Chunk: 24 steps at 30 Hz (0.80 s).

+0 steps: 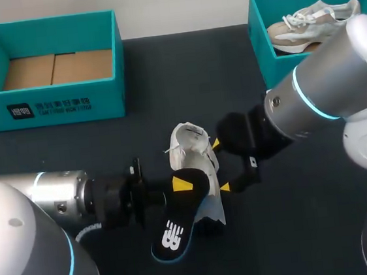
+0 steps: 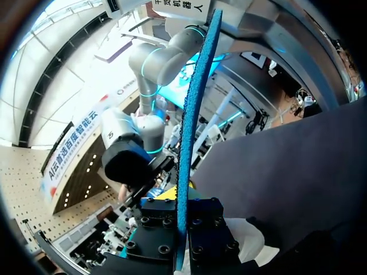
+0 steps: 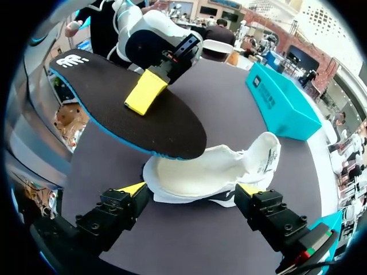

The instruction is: Take the shoe out of the shoebox, open the shoe tongue, remove and reinsert the insole, then place the shoe into the shoebox

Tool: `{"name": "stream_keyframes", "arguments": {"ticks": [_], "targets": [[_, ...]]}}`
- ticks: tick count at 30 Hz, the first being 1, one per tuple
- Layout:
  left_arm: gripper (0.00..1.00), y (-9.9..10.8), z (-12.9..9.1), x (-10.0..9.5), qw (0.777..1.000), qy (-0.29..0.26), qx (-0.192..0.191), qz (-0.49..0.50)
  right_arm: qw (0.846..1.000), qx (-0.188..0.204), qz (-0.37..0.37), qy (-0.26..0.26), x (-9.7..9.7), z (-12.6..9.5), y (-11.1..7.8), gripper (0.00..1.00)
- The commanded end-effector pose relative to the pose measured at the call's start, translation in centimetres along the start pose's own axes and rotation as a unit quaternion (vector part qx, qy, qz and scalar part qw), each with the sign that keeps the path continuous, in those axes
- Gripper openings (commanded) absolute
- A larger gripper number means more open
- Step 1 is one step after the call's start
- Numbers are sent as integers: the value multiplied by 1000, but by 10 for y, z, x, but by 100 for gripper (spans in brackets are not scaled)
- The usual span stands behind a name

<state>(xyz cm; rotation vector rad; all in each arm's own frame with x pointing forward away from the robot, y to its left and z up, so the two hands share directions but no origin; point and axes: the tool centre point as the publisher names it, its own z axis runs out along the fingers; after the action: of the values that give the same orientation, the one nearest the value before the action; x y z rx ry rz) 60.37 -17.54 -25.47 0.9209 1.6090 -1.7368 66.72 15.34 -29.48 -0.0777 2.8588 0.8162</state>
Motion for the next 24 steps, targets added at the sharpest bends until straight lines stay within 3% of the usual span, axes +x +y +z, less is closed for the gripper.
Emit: {"name": "stream_keyframes", "arguments": {"ticks": [1,16,24], "targets": [[0,-2,1,1,1000,-2,-2,1,1000,9,5,-16,4,1,-6,100],[0,-2,1,1,1000,-2,-2,1,1000,0,7,-30,-3,23,-35,100],[0,-2,1,1,1000,-2,-2,1,999,1,-15,-31,-5,28,-36,100]]}}
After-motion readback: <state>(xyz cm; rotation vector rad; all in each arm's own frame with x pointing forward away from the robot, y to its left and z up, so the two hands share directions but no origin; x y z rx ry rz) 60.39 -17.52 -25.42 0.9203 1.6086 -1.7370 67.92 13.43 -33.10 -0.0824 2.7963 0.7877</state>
